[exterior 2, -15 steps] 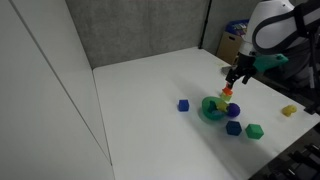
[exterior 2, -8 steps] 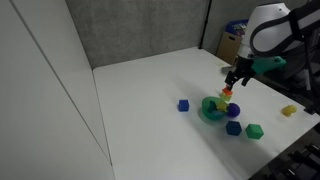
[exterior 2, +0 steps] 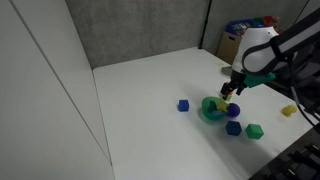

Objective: Remove the yellow toy from the green bowl and put it on the table

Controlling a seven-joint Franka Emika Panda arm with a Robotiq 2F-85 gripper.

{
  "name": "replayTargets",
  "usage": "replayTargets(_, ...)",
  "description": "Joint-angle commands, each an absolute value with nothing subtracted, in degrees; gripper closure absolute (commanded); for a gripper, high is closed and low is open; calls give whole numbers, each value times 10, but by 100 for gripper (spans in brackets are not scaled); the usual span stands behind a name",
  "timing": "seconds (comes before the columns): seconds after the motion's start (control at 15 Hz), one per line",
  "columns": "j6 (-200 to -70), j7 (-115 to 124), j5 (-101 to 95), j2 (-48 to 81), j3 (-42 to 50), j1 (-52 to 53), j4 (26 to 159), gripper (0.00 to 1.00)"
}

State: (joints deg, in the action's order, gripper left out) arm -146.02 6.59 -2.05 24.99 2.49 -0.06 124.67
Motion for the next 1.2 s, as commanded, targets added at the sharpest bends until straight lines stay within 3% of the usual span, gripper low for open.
replayTargets(0.0,-1491,69,-36,289,35,10,1233,0)
replayTargets(0.93,-1542,64,-41,387,45,41,1171,0)
replayTargets(1.0,-1540,65,-42,391,46,43,1167,25)
replayTargets(1.13,-1536,66,-40,393,47,44,1162,34)
